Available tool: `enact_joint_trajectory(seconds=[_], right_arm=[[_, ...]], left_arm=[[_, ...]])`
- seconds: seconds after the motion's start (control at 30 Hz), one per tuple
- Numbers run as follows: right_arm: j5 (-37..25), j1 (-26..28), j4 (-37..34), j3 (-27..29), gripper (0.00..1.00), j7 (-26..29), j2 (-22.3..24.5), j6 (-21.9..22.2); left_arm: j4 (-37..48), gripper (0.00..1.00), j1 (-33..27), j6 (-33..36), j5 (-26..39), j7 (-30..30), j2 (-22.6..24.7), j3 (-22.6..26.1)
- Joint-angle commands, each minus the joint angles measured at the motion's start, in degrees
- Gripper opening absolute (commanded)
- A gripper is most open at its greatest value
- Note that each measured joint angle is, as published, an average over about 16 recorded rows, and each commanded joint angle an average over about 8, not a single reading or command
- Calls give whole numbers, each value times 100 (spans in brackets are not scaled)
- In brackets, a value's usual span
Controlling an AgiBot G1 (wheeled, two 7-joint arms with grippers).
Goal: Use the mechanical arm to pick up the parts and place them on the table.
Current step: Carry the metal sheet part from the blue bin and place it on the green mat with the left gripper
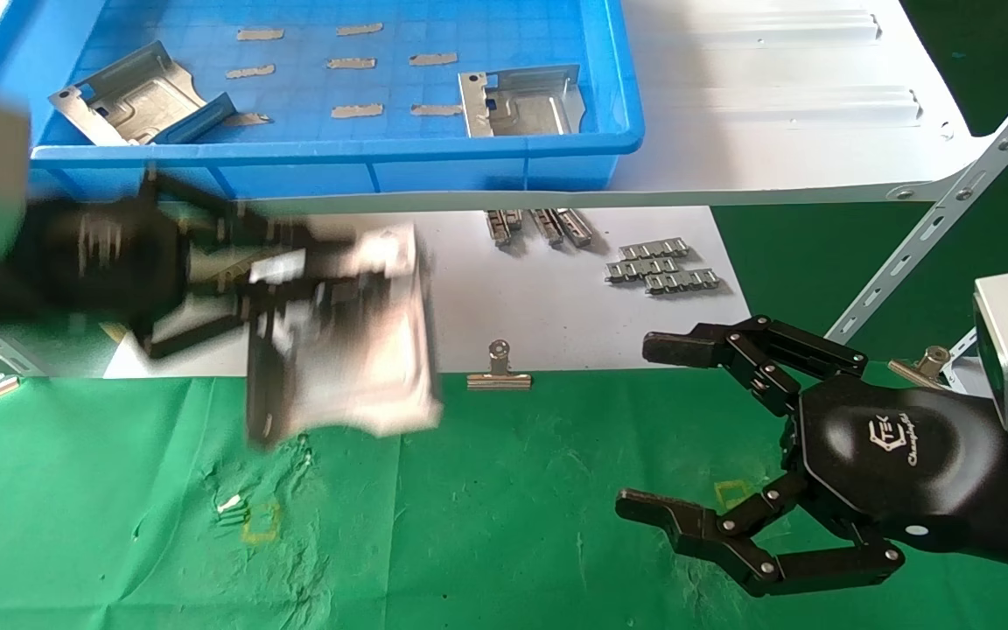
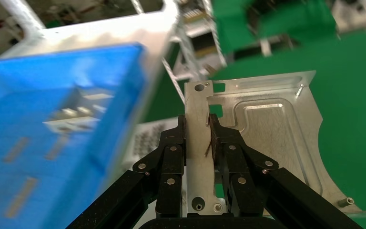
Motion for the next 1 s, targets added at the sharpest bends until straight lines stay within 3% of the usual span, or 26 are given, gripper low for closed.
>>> enact_joint_trajectory(seconds=[0.03,0.17,0.33,0.73,0.77,1.0], right_arm=[[0,0,0,0,100,0,0,0],[0,0,0,0,100,0,0,0],[0,0,0,0,100,0,0,0],[0,0,0,0,100,0,0,0],[0,0,0,0,100,0,0,0],[0,0,0,0,100,0,0,0]], left_arm=[[-396,0,301,-3,-216,227,-287,212],[-167,0,670,-163,31,1214,-404,517],[501,0,859,-369,345,2022,-278,686],[1551,2,856,-244,792,2629,-4,967],[1643,8,844,-231,818,2658,21,989],[2251,93,751,-415,838,3057,192,990]])
